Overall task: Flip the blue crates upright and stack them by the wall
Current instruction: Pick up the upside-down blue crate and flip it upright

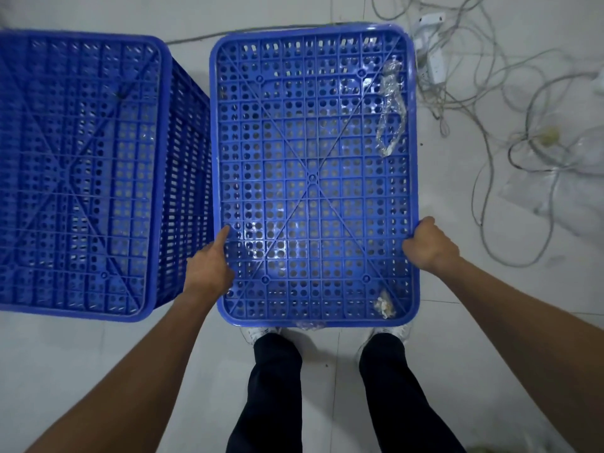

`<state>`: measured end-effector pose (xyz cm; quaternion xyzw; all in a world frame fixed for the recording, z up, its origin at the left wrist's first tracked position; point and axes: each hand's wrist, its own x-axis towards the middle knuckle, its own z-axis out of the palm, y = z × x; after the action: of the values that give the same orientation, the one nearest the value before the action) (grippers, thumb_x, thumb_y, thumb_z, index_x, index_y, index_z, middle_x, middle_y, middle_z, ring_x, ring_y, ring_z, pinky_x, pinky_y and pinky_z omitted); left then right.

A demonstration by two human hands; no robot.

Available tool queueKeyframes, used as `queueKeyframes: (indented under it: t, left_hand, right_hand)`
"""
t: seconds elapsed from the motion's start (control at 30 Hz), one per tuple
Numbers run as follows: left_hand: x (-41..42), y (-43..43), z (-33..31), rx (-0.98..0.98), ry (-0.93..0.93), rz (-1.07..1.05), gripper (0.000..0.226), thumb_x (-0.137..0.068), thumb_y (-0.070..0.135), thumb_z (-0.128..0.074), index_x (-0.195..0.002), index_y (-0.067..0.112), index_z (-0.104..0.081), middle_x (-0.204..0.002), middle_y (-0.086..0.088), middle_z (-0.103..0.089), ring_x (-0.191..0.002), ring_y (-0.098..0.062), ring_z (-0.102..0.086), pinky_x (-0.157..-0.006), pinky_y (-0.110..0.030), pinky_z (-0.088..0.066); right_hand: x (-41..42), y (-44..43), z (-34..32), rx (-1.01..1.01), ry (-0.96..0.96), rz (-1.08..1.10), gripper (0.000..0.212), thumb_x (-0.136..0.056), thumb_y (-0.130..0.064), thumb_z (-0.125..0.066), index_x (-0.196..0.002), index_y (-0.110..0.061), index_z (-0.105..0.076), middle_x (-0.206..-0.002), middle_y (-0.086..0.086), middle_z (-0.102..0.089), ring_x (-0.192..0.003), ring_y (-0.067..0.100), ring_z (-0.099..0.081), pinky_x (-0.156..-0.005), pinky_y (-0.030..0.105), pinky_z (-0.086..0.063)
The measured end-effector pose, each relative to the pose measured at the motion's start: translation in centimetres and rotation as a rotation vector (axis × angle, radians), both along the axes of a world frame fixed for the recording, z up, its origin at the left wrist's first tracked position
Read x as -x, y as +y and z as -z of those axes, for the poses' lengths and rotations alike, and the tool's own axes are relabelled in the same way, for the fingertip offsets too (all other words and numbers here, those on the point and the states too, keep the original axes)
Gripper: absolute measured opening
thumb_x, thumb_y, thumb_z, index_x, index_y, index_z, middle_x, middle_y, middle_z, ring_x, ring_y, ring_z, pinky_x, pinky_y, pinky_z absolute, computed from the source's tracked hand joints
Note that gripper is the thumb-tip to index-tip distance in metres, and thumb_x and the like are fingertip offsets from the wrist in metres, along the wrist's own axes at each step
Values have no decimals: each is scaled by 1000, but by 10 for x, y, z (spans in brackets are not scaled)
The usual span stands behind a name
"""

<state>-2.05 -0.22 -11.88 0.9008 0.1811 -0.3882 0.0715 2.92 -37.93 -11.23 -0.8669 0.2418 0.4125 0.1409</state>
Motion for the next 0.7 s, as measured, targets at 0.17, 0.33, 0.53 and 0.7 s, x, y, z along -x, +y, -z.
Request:
queueKeyframes:
  t: [0.17,0.33,0.53,0.7]
  left_hand:
    - [10,-44,-3,10,14,15,97,-84,-5,-58,-156,34,-5,-97,-9,-61,-64,-21,-56,-52,-33,-42]
    - [11,-88,-4,6,4,119,98,-85,-5,-57,-157,29,-1,-141,-15,-49,-96,-32,-64,-72,-36,-48]
    - [-1,-131,-2,72,9,125,96,-85,-2,-60,-157,29,-4,-147,-17,-40,-98,-32,-62,-72,-34,-48]
    - [-19,-155,-3,14,122,173,95,-91,14,-59,-156,21,9,-164,-17,4,-116,-37,-59,-84,-39,-51]
  right_hand:
    - [12,-42,-12,-4,-3,18,36,-90,-18,-52,-120,-3,-38,-108,14,-57,-90,33,-60,-79,43,-51]
    - [20,-90,-22,-29,-39,69,36,-88,-15,-52,-119,-2,-38,-94,9,-56,-78,28,-57,-67,38,-47]
    - [23,-141,-38,-9,-88,63,29,-86,-21,-56,-107,-5,-44,-85,8,-59,-69,22,-55,-58,34,-44]
    - [24,-155,-55,-20,-183,89,35,-83,-37,-66,-96,-10,-47,-80,4,-59,-68,22,-57,-51,29,-38]
